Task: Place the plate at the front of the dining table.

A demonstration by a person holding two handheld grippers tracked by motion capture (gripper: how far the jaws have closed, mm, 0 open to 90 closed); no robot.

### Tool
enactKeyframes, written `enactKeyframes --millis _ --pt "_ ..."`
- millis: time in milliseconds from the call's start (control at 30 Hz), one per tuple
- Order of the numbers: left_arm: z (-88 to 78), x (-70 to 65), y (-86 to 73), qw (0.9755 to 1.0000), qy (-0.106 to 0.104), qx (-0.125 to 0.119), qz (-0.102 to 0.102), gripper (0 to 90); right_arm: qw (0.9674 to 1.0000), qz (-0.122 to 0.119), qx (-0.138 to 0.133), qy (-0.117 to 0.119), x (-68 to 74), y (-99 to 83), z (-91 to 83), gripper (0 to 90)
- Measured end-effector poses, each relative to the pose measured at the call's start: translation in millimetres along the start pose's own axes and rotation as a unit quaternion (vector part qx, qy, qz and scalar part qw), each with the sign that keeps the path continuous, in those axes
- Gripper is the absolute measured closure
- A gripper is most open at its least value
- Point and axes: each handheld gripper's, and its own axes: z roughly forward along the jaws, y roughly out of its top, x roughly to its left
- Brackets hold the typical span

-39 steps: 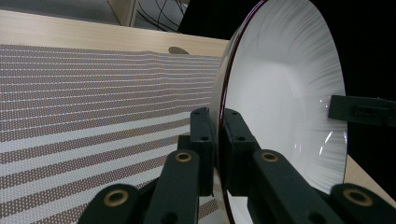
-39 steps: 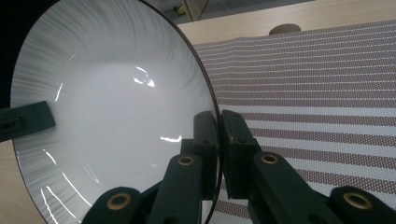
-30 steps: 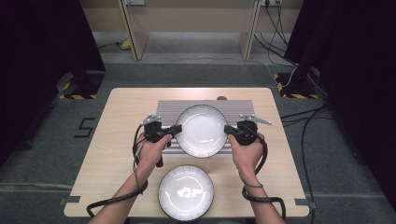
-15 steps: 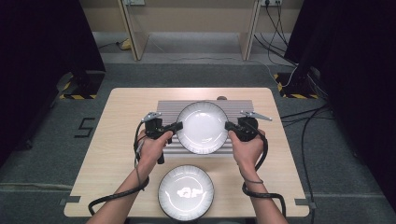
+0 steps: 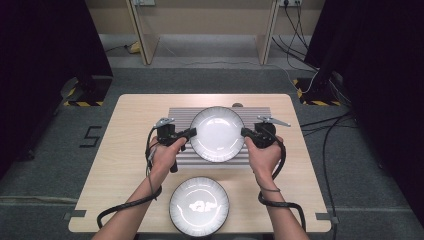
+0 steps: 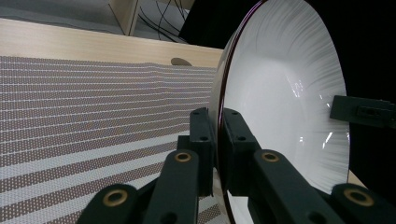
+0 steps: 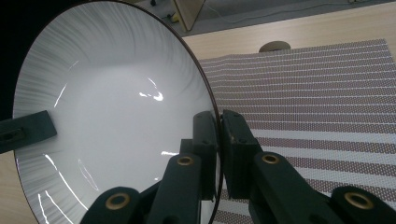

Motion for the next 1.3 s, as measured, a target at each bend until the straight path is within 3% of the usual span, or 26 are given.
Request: enactKeyframes --millis 1300 --pt "19.7 11.2 3.5 0.9998 0.007 -0.015 -0.006 83.7 0.9999 -0.002 0.0 -0.01 -7.0 9.0 22.8 85.0"
